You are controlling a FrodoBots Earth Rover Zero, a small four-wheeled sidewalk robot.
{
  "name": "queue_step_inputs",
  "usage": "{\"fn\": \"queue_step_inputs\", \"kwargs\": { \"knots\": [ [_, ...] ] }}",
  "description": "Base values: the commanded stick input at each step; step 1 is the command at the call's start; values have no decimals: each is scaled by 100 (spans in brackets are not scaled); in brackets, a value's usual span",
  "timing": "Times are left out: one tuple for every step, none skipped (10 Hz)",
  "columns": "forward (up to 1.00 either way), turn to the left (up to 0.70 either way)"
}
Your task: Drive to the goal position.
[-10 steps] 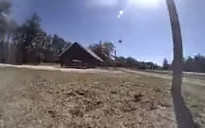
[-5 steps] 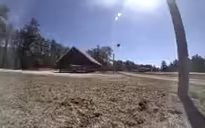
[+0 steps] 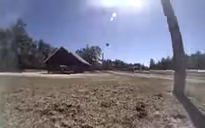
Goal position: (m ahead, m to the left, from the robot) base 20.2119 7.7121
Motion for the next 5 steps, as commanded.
{"fn": "queue_step_inputs", "kwargs": {
  "knots": [
    [70, 0],
    [70, -10],
    [70, -29],
    [70, -35],
    [70, -35]
  ]
}}
